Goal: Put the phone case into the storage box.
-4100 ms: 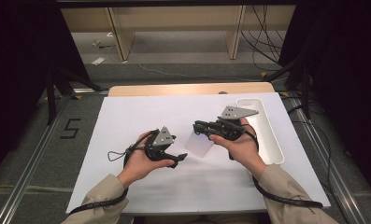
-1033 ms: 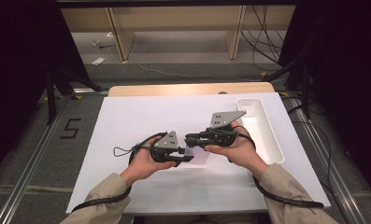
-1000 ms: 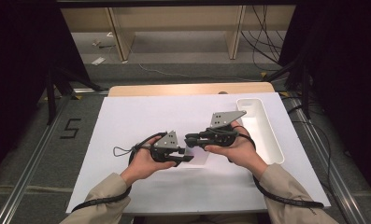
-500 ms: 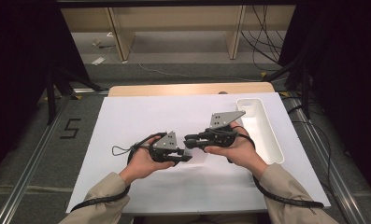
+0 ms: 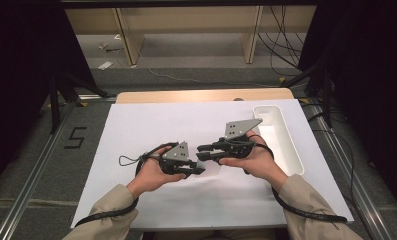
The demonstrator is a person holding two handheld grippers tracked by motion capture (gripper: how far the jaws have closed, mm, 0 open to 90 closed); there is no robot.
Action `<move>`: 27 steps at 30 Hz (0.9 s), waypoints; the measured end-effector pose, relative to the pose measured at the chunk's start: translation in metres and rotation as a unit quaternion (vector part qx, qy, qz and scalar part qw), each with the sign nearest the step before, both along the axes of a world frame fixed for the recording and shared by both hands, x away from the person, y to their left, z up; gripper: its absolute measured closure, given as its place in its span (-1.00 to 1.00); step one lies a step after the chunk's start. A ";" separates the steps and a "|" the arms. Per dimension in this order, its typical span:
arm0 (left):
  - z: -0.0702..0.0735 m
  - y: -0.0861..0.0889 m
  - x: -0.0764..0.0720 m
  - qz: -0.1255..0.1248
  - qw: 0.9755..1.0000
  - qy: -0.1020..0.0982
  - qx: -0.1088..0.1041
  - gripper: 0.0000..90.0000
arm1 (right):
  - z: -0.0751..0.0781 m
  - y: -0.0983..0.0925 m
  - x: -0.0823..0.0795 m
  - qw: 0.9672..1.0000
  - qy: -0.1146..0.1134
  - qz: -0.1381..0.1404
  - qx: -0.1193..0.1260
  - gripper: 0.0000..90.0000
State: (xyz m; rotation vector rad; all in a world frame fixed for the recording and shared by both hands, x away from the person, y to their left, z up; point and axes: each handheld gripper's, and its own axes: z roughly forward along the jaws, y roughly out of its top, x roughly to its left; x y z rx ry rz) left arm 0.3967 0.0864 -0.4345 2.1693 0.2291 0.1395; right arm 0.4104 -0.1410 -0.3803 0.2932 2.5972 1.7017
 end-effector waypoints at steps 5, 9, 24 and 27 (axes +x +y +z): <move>0.002 0.000 -0.001 -0.001 1.000 0.002 -0.002 0.80 | 0.001 -0.001 0.000 1.000 0.000 0.004 0.002 0.56; 0.003 0.001 -0.001 0.001 1.000 0.002 -0.002 0.80 | 0.001 -0.002 0.001 1.000 0.001 -0.002 0.007 0.43; 0.004 0.005 0.001 0.066 0.998 0.010 -0.010 0.80 | 0.002 -0.010 0.011 0.995 0.021 -0.061 0.079 -0.33; 0.004 0.005 0.002 0.087 0.996 0.015 -0.013 0.80 | 0.002 -0.013 0.013 0.993 0.014 -0.083 0.087 -0.39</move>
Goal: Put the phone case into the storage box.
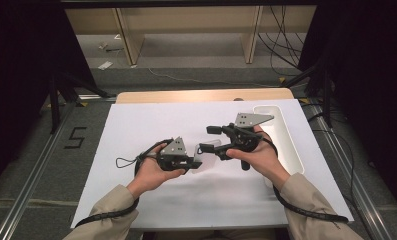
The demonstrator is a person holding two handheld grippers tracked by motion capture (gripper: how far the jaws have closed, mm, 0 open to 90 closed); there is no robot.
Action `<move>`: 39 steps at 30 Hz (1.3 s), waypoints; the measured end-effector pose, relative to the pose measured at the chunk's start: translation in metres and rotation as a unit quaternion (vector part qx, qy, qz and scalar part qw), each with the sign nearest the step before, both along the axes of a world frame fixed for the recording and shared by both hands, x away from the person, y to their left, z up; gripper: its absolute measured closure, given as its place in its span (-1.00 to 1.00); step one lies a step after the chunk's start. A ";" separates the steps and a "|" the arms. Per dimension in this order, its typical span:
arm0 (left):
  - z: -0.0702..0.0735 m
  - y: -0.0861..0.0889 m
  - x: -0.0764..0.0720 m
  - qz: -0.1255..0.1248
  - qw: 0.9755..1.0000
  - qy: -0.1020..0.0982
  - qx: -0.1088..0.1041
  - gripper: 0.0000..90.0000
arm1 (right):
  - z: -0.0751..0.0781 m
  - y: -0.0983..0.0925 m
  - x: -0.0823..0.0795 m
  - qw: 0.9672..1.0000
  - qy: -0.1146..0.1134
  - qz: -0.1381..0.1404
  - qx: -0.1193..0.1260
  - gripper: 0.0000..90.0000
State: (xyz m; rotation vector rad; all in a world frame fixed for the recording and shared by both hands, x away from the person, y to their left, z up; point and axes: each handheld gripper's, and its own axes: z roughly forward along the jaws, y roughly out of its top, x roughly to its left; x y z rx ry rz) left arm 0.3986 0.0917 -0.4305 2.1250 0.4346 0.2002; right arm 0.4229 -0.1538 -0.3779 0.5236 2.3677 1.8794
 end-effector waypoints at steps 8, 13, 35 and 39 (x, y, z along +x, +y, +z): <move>0.003 0.001 0.001 0.053 0.998 0.011 -0.008 0.80 | -0.001 -0.009 0.006 0.998 0.001 -0.063 0.020 -0.43; 0.004 0.004 0.003 0.084 0.996 0.016 -0.018 0.80 | -0.002 -0.014 0.008 0.995 0.000 -0.094 0.024 -0.46; 0.006 0.003 0.004 0.143 0.989 0.030 -0.038 0.80 | -0.009 -0.016 0.010 0.990 0.001 -0.143 0.006 -0.51; 0.006 0.001 0.005 0.147 0.988 0.032 -0.038 0.80 | -0.010 -0.016 0.010 0.989 0.007 -0.148 0.003 -0.50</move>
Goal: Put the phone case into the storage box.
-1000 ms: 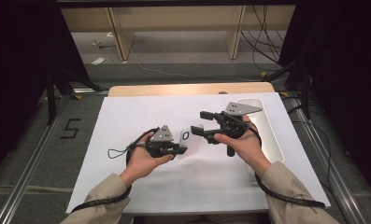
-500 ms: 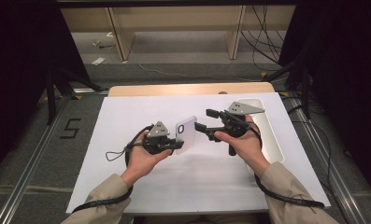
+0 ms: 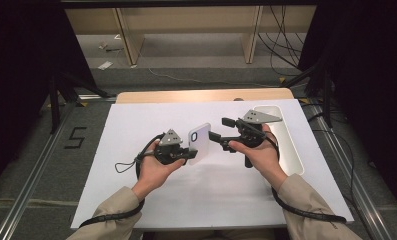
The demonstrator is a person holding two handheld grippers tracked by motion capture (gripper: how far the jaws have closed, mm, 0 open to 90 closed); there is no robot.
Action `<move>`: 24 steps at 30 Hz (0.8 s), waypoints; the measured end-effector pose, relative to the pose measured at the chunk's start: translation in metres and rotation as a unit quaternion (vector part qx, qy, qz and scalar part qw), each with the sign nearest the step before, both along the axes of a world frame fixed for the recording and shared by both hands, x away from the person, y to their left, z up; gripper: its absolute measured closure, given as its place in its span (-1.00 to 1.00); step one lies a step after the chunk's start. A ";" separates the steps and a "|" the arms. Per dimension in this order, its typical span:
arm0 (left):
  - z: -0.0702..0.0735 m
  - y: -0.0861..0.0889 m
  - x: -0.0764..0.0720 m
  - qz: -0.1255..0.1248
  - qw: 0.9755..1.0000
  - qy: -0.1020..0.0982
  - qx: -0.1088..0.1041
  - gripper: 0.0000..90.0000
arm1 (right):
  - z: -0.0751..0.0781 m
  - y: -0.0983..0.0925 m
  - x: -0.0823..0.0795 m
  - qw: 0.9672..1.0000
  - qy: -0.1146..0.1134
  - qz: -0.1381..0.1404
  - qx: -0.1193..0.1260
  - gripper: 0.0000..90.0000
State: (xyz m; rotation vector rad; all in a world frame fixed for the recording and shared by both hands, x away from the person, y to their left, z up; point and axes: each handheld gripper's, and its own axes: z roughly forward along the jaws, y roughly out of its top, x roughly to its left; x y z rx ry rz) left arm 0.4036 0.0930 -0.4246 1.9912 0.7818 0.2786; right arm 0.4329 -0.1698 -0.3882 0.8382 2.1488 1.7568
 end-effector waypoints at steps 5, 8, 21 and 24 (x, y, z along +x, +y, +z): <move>0.001 -0.003 0.002 0.007 1.000 0.001 0.002 0.79 | -0.001 0.000 0.000 1.000 0.002 -0.006 -0.003 -0.51; 0.001 -0.005 0.003 0.009 1.000 0.003 0.002 0.79 | -0.001 -0.001 0.000 1.000 0.004 -0.006 -0.006 -0.51; 0.002 -0.010 0.006 0.016 1.000 0.005 0.000 0.79 | -0.002 0.000 -0.001 1.000 0.003 -0.009 -0.010 -0.52; 0.002 -0.012 0.006 0.020 1.000 0.013 -0.005 0.80 | -0.002 0.000 -0.001 1.000 0.003 -0.012 -0.009 -0.53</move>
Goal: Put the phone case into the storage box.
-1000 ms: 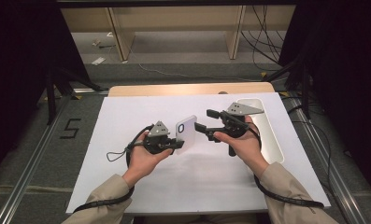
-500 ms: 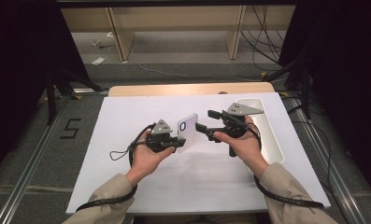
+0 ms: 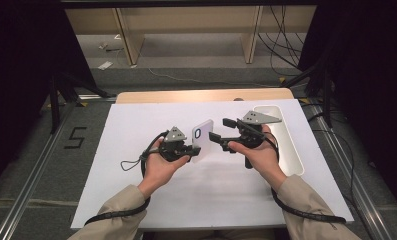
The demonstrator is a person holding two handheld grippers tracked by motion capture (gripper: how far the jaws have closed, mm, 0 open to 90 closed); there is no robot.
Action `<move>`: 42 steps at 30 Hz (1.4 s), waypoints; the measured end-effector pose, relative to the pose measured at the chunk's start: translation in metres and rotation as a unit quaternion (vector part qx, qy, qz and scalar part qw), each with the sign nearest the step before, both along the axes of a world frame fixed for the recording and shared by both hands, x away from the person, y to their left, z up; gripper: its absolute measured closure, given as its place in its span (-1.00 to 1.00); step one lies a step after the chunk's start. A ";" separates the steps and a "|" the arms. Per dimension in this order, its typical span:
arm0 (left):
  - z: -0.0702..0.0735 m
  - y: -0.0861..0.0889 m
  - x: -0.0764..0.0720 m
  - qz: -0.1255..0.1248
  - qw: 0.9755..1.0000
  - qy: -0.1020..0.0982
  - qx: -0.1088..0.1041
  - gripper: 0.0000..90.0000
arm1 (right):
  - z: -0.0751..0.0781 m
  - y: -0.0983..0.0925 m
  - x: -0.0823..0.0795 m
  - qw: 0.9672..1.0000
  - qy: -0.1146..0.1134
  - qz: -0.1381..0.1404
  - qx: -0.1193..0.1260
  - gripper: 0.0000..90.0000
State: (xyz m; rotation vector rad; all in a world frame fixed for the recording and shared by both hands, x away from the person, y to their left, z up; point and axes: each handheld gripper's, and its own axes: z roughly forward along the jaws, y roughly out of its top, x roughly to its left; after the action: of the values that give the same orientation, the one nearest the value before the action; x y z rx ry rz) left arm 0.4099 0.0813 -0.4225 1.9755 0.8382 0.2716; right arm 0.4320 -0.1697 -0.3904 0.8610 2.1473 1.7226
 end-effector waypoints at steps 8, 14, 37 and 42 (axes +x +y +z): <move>0.000 -0.005 0.001 0.004 1.000 0.000 -0.001 0.80 | -0.002 0.001 0.001 1.000 -0.001 -0.012 -0.002 -0.61; 0.000 -0.008 0.002 0.002 1.000 -0.001 0.001 0.80 | -0.003 0.003 0.000 1.000 -0.007 -0.020 -0.011 -0.67; 0.000 -0.020 0.004 0.003 1.000 -0.009 0.000 0.79 | -0.003 0.010 -0.004 1.000 -0.014 -0.022 -0.012 -0.76; 0.001 -0.022 0.004 0.002 1.000 -0.011 0.000 0.79 | -0.004 0.010 -0.004 1.000 -0.013 -0.025 -0.011 -0.76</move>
State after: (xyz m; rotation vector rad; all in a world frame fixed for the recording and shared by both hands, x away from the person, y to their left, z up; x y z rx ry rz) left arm 0.4135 0.0590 -0.4220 1.9689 0.8279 0.2947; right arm 0.4276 -0.1594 -0.3940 0.8744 2.1066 1.6741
